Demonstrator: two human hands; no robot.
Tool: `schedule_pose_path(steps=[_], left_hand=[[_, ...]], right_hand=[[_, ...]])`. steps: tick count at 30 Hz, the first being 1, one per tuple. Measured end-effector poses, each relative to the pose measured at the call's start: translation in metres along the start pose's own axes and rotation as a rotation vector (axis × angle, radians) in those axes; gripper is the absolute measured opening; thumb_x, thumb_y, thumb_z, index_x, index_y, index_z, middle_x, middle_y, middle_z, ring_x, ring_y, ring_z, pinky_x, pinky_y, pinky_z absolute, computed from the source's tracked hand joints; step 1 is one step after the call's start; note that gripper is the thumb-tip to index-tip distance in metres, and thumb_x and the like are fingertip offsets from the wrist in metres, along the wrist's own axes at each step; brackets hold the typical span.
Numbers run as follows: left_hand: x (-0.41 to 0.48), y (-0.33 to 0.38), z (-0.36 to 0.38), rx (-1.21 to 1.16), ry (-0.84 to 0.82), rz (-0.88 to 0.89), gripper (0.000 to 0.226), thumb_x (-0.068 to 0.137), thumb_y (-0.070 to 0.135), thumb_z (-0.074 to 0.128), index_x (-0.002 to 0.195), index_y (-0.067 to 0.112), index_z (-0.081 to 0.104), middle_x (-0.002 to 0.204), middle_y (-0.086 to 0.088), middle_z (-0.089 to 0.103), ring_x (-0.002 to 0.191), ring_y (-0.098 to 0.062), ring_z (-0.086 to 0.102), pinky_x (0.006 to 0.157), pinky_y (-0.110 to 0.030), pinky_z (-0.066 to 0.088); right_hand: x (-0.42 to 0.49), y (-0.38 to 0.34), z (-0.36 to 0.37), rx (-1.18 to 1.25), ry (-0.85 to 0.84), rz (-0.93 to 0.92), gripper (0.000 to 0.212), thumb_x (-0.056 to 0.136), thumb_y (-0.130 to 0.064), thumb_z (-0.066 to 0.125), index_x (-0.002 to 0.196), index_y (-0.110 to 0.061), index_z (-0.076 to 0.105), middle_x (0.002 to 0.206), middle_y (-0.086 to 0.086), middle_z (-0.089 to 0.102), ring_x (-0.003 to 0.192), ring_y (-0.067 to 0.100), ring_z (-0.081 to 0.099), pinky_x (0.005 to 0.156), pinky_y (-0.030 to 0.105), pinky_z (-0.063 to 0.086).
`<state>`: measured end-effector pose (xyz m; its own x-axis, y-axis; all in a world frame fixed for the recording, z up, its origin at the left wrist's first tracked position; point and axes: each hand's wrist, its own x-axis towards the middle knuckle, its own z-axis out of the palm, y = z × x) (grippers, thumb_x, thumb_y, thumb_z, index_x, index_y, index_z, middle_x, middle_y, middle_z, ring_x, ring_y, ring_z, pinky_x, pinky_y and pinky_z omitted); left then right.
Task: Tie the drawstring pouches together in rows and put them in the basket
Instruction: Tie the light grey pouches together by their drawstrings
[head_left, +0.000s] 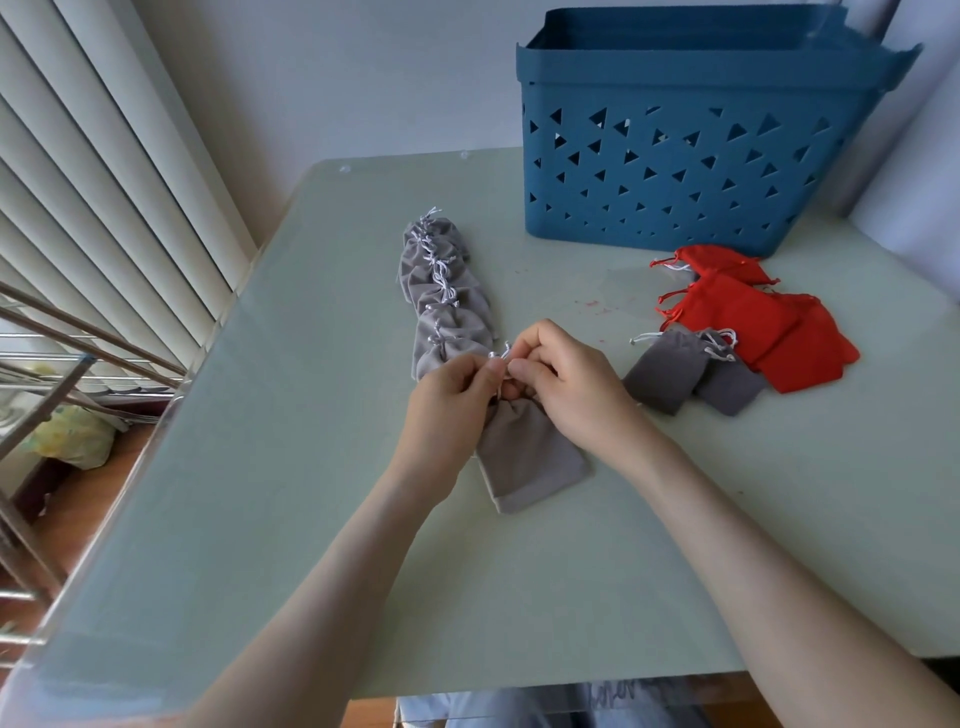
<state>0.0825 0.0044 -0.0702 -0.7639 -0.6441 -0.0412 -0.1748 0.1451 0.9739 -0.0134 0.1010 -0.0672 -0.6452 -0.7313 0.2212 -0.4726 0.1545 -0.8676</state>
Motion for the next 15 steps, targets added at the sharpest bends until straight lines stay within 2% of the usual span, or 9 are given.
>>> schedule_pose_path(steps=[3,6,9,12,13,15], left_hand=[[0.0013,0.0006,-0.0024,-0.092,-0.062,-0.069,0.031,0.096,0.028,0.054,0.081,0.002,0.066,0.065,-0.006,0.047,0.058,-0.017,0.038,0.057,-0.031,0.035],[0.0027,0.0019,-0.0059,-0.151,-0.129,-0.118,0.031,0.095,0.027,0.056,0.082,0.002,0.068,0.071,-0.009,0.053,0.065,-0.022,0.042,0.061,-0.034,0.040],[0.0016,0.0035,-0.0067,-0.201,-0.134,-0.133,0.026,0.095,0.023,0.057,0.079,0.006,0.067,0.059,0.003,0.056,0.052,-0.012,0.045,0.053,-0.026,0.041],[-0.0007,0.0035,-0.0052,-0.246,-0.109,-0.093,0.023,0.094,0.021,0.058,0.080,0.007,0.068,0.071,-0.008,0.059,0.055,-0.014,0.046,0.048,-0.023,0.034],[-0.0012,0.0035,-0.0046,-0.259,-0.093,-0.069,0.022,0.094,0.020,0.059,0.079,0.007,0.068,0.073,-0.011,0.058,0.059,-0.015,0.047,0.050,-0.024,0.035],[-0.0025,0.0036,-0.0023,-0.285,-0.056,-0.016,0.020,0.092,0.015,0.060,0.076,0.009,0.069,0.074,-0.008,0.062,0.067,-0.016,0.053,0.063,-0.027,0.043]], right_hand=[[-0.0015,-0.0009,-0.0013,-0.064,0.009,-0.102,0.013,0.092,-0.004,0.055,0.084,-0.014,0.052,0.065,-0.011,0.058,0.064,-0.001,0.054,0.065,0.011,0.039],[-0.0005,-0.0008,-0.0015,-0.147,0.020,-0.219,0.009,0.091,-0.003,0.054,0.088,-0.010,0.052,0.069,-0.011,0.051,0.068,-0.003,0.050,0.067,0.010,0.037],[0.0014,-0.0007,-0.0026,-0.069,-0.039,-0.134,0.012,0.094,-0.007,0.056,0.096,-0.016,0.049,0.071,-0.010,0.060,0.070,-0.007,0.055,0.069,0.010,0.039],[0.0027,-0.0012,-0.0034,-0.030,-0.126,-0.021,0.007,0.095,-0.013,0.055,0.096,-0.020,0.057,0.071,-0.012,0.064,0.066,-0.008,0.055,0.069,0.009,0.039],[0.0034,-0.0013,-0.0036,-0.013,-0.143,0.011,0.011,0.096,-0.014,0.054,0.090,-0.021,0.061,0.072,-0.012,0.064,0.065,-0.006,0.055,0.069,0.012,0.041],[0.0041,0.0000,-0.0046,0.005,-0.167,0.078,0.023,0.096,-0.016,0.054,0.077,-0.024,0.064,0.071,-0.008,0.064,0.064,0.001,0.054,0.072,0.023,0.044]])
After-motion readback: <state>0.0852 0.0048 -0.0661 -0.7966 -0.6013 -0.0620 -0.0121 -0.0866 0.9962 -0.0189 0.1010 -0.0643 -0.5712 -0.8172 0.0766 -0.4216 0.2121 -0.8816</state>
